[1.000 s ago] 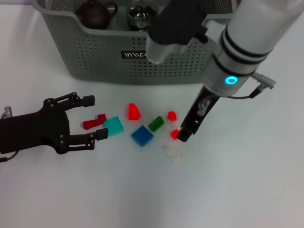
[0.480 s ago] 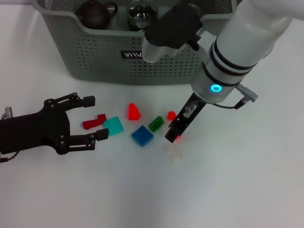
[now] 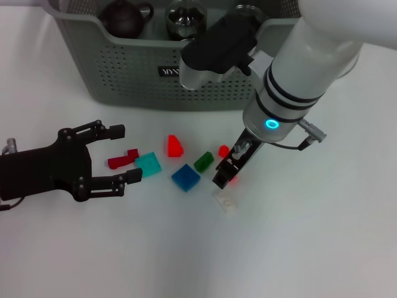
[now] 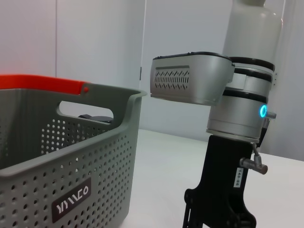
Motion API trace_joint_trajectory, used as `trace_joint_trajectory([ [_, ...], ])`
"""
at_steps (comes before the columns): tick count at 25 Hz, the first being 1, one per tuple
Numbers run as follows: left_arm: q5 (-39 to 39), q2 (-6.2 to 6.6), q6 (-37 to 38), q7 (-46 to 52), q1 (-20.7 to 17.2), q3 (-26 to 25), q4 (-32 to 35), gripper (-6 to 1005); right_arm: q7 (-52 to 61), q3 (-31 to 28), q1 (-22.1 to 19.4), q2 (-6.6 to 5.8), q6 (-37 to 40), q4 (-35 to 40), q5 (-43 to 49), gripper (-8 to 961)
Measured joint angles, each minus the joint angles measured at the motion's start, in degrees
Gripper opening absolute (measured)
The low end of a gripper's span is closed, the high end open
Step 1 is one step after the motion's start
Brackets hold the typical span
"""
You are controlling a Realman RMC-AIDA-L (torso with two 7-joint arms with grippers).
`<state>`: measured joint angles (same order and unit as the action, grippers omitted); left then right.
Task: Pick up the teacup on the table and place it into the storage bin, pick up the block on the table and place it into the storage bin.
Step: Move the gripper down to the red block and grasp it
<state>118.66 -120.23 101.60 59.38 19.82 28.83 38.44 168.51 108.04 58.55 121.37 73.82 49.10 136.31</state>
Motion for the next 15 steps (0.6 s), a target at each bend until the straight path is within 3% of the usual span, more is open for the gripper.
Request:
trace_joint_trajectory([
  [7, 0.0, 0.03, 0.0, 0.0, 0.0, 0.0, 0.0, 886, 0.2, 0.6, 0.1, 0.09, -1.7, -1.2, 0.0, 560],
  [12, 0.0, 0.08, 0.0, -0.1, -0.1, 0.0, 0.0, 886, 0.2, 0.8, 0.1, 0.09, -1.9, -1.3, 0.0, 462],
  [15, 0.0, 0.07, -0.1, -0.1, -0.1, 0.0, 0.0, 885, 0.1, 1.2, 0.1, 0.09, -2.1, -1.4, 0.0, 451],
])
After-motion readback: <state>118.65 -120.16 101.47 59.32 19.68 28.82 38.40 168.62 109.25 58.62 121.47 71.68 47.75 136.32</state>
